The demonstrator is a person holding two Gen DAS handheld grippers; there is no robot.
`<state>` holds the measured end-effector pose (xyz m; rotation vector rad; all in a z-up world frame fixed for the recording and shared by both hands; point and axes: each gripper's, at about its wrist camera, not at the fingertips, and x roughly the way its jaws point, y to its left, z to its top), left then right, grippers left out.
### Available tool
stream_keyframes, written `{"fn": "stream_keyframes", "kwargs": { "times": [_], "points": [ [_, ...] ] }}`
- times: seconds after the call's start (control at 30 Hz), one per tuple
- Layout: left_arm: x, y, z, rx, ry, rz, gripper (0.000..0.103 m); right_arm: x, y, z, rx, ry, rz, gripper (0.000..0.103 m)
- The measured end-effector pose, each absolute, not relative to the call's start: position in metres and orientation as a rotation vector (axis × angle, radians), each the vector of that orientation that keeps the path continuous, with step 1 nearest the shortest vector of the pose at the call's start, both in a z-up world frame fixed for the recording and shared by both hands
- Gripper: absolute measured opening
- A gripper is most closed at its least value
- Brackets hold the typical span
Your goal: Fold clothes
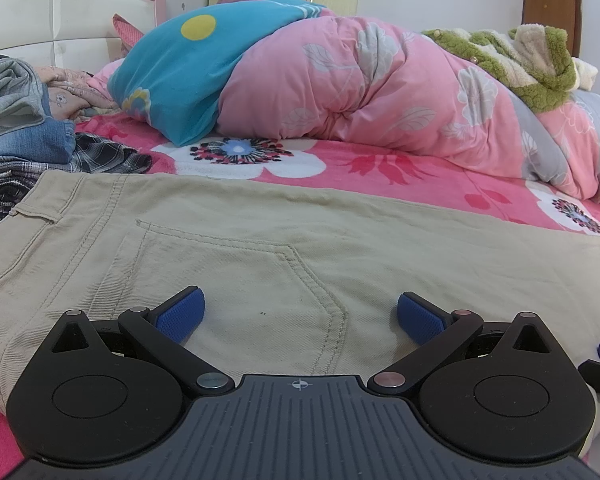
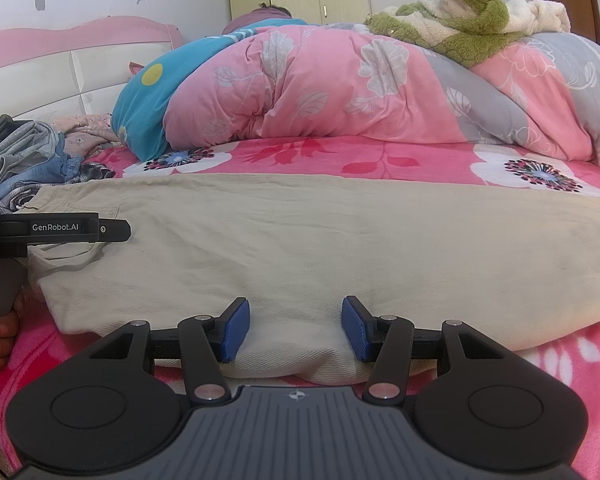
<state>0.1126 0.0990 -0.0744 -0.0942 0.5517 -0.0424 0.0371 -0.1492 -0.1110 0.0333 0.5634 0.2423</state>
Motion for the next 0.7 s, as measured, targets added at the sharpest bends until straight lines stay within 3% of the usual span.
{"fn": "stream_keyframes", "kwargs": {
  "times": [0.7],
  "points": [
    [0.1127,0.0995,-0.0749,-0.094,0.552,-0.043,0.103,0.0368,-0.1489,-0.1110,0.039,0.563,0.243,0.054]
  ]
}}
